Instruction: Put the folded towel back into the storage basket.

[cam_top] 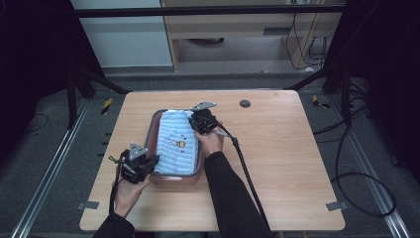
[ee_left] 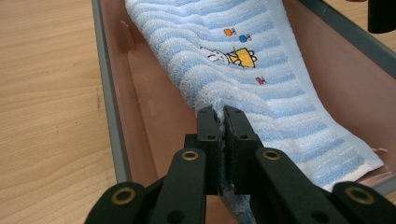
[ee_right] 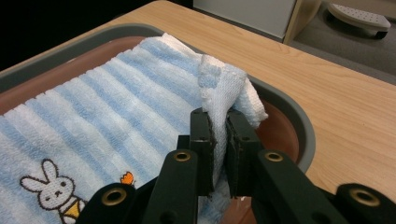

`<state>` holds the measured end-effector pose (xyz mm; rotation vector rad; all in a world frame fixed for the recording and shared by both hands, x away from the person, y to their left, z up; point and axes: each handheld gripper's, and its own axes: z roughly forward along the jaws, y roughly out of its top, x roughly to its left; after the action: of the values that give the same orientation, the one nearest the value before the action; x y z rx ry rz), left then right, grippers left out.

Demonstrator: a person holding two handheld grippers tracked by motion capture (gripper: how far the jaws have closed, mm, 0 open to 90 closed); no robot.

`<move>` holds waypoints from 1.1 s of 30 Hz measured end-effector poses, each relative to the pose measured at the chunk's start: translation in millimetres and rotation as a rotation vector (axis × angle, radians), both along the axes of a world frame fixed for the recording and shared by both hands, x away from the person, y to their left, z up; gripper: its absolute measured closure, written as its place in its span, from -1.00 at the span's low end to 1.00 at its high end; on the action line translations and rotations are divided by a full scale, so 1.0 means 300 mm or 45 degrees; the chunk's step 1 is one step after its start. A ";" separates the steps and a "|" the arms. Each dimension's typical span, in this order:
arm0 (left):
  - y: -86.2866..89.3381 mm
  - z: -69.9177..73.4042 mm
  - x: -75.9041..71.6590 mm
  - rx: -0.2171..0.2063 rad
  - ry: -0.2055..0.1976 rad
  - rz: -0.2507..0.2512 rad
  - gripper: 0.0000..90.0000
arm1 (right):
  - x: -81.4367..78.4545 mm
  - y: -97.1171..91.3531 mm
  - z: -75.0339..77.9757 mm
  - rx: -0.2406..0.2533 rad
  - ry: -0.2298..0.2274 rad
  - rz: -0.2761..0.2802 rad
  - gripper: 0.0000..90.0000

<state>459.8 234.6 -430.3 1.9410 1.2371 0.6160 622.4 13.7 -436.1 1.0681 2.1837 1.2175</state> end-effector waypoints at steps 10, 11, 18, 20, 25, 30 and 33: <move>0.000 -0.014 0.009 0.019 0.017 0.017 0.68 | 0.003 0.014 -0.029 -0.049 0.045 0.003 0.72; 0.002 -0.010 0.009 0.018 0.013 0.022 0.65 | 0.003 0.013 -0.028 -0.060 0.040 0.003 0.68; 0.015 0.014 0.001 -0.011 -0.026 0.045 0.59 | -0.006 -0.007 0.004 -0.060 0.016 -0.036 0.26; 0.018 0.018 -0.003 -0.017 -0.032 0.050 0.57 | -0.009 -0.016 0.017 -0.053 -0.005 -0.046 0.16; 0.029 0.038 -0.016 -0.034 -0.068 0.056 0.51 | -0.031 -0.049 0.054 -0.012 -0.057 -0.070 -0.08; 0.047 0.057 -0.033 -0.047 -0.106 0.062 0.33 | -0.065 -0.100 0.095 0.033 -0.093 -0.077 -0.28; 0.059 0.065 -0.042 -0.054 -0.128 0.071 0.19 | -0.087 -0.137 0.118 0.049 -0.102 -0.079 -0.37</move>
<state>447.4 252.4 -410.7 1.8230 1.2353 0.7016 596.2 -27.5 -400.5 1.0752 2.0602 1.2577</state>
